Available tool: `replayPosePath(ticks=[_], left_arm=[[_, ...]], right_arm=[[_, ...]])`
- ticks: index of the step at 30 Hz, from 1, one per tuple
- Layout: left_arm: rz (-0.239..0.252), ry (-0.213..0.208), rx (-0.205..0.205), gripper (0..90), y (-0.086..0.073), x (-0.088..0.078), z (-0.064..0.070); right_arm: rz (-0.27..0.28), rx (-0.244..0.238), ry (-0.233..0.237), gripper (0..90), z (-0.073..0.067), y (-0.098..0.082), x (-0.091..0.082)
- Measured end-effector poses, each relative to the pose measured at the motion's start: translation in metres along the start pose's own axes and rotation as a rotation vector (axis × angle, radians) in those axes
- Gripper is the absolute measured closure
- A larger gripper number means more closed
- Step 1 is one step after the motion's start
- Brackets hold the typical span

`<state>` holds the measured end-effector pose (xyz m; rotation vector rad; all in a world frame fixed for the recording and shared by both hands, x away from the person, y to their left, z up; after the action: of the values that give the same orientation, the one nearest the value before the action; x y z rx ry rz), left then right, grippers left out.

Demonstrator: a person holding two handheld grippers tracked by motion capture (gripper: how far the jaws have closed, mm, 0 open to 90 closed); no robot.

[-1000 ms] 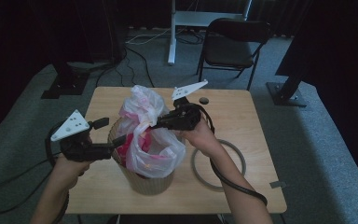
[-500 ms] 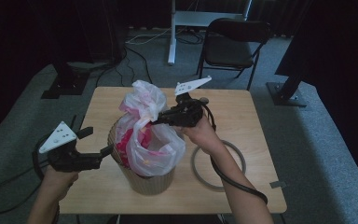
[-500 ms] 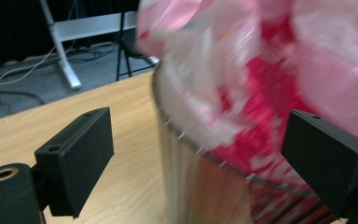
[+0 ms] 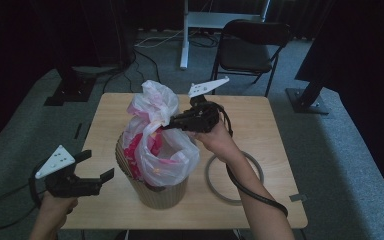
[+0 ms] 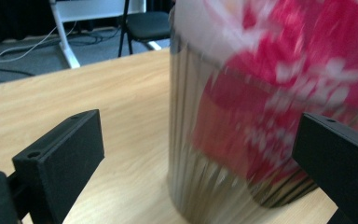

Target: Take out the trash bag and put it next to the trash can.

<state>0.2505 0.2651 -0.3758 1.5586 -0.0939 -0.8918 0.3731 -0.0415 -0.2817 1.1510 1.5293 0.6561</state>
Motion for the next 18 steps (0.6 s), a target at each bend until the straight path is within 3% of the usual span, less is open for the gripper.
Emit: replayPosePath(ticks=[4, 10, 14, 15, 16, 18], left_arm=[[-0.01, 0.019, -0.034, 2.3, -0.018, 0.003, -0.009], [-0.033, 0.118, -0.06, 2.3, -0.05, 0.016, -0.023], [-0.053, 0.13, -0.087, 2.3, -0.062, 0.022, -0.029], [-0.083, 0.153, -0.109, 2.3, -0.078, 0.031, -0.036], [-0.102, 0.156, -0.112, 2.3, -0.084, 0.034, -0.038], [-0.123, 0.174, -0.098, 2.3, -0.095, 0.042, -0.041]], right_arm=[[0.01, 0.002, -0.002, 89.9, 0.0, 0.003, -0.004], [0.028, -0.001, -0.003, 89.9, -0.002, 0.01, -0.012], [0.042, -0.003, -0.002, 89.9, -0.003, 0.015, -0.018], [0.049, -0.007, -0.005, 89.9, -0.004, 0.019, -0.022], [0.053, -0.011, -0.009, 89.9, -0.004, 0.021, -0.023], [0.06, -0.017, -0.012, 89.9, -0.006, 0.027, -0.028]])
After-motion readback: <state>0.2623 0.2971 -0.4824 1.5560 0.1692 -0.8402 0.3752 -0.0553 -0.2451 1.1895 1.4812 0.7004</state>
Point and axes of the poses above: each handheld gripper's, and its own axes: x roughly forward along the jaws, y roughly out of its top, z roughly to its right, the point moved 3 cm from there along x, roughly forward along the jaws, and after that the axes turned 3 degrees about -z, right-handed, at the moved point
